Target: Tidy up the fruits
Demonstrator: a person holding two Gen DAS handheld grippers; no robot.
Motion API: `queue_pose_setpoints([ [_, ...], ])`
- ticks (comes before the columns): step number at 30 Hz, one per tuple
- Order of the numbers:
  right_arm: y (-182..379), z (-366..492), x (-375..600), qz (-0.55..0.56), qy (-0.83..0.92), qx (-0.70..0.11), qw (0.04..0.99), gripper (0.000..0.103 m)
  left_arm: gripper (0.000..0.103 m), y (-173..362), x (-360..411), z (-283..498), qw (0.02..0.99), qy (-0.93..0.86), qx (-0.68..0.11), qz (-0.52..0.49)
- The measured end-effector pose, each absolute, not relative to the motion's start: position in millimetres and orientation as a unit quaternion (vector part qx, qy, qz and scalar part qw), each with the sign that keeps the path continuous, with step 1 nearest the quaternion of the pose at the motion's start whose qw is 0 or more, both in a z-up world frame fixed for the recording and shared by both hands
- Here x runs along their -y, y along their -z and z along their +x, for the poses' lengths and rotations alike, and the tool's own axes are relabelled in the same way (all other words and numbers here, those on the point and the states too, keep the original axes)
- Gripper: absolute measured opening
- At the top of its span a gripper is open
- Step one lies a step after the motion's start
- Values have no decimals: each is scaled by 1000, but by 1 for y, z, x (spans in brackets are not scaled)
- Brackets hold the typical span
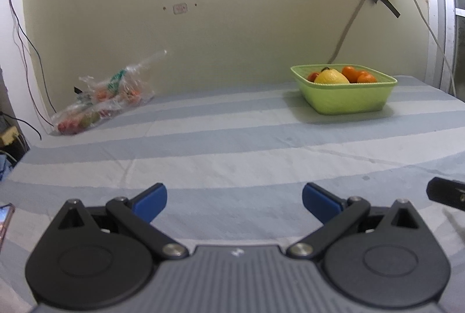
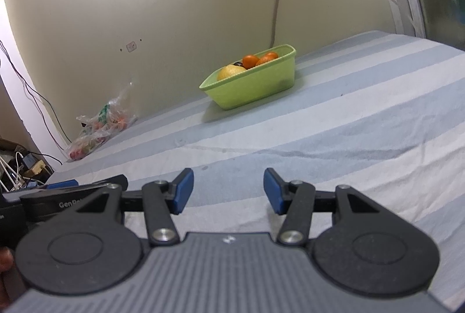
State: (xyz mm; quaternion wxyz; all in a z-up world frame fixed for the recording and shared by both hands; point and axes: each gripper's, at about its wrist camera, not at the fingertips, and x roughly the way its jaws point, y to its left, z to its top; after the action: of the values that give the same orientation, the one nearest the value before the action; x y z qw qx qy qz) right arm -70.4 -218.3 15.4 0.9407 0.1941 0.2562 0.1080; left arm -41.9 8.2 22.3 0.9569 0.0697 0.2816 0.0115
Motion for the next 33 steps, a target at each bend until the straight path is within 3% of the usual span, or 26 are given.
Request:
queue_pose_setpoints([
  [33, -24, -85, 206, 138, -87, -194, 967, 63, 103, -13, -3, -44, 948, 12, -310, 65],
])
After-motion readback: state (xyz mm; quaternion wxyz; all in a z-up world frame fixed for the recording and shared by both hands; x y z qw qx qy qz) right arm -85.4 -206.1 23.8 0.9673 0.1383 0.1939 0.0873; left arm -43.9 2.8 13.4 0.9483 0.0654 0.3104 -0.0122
